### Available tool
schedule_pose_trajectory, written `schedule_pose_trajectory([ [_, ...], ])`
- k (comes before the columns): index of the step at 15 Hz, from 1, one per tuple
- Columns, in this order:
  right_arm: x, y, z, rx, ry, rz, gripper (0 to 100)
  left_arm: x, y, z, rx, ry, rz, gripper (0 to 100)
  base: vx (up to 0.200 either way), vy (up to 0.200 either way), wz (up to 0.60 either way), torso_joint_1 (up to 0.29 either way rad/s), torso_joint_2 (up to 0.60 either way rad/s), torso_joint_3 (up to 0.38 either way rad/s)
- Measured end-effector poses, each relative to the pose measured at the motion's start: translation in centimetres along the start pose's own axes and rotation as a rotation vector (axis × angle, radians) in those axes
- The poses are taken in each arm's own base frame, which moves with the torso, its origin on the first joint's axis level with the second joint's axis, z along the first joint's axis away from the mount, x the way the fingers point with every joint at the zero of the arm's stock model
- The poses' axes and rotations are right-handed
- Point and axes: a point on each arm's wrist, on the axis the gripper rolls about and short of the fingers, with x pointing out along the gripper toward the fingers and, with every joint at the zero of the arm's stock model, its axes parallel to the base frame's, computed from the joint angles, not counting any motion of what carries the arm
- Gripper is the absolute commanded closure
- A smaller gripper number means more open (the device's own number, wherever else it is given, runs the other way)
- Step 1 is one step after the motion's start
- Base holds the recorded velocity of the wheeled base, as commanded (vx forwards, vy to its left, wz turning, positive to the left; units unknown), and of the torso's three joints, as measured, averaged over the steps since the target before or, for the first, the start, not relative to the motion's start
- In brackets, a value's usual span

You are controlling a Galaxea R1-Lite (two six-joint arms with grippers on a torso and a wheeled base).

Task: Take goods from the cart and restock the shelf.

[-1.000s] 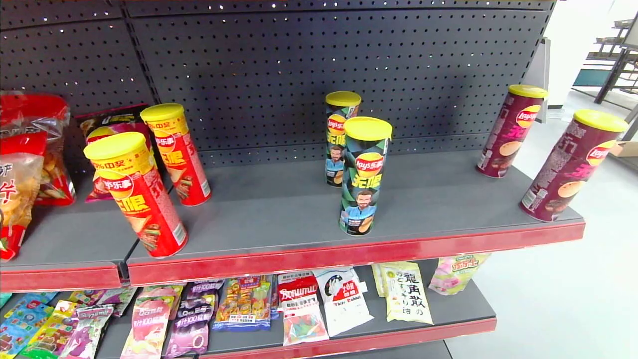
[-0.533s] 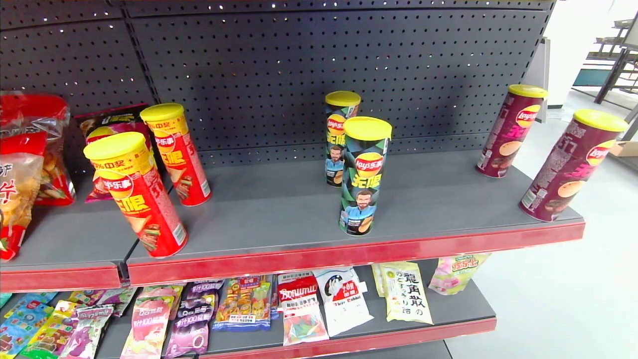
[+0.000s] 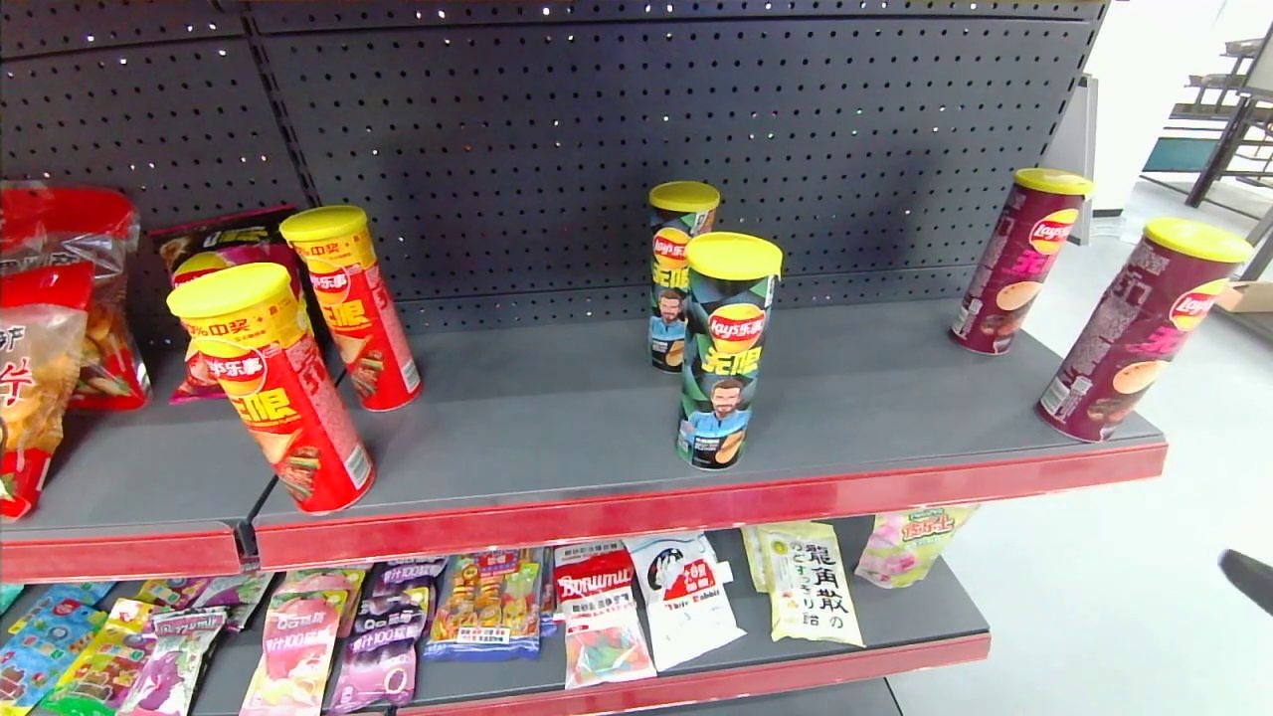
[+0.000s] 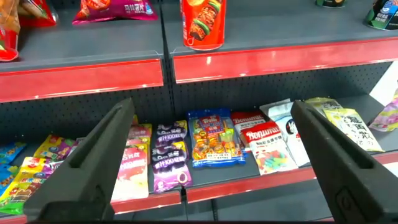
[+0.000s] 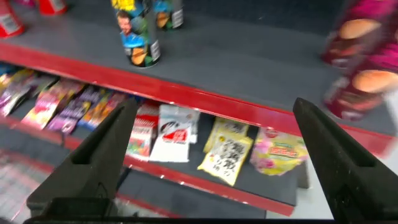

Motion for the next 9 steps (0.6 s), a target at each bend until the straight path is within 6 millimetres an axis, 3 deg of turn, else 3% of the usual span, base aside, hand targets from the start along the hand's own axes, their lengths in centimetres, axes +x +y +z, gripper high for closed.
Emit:
schedule_pose_trajectory([
  [4, 7.5, -0.8, 0.0, 0.043, 0.197, 0.116, 0, 0.0, 0.0, 0.0, 0.000, 0.000, 0.000, 0, 0.000, 0.000, 0.00, 0.000, 0.00, 0.000],
  [9, 14.5, -0.3, -1.7, 0.104, 0.350, 0.196, 0, 0.0, 0.0, 0.0, 0.000, -0.001, 0.000, 0, 0.000, 0.000, 0.00, 0.000, 0.00, 0.000],
])
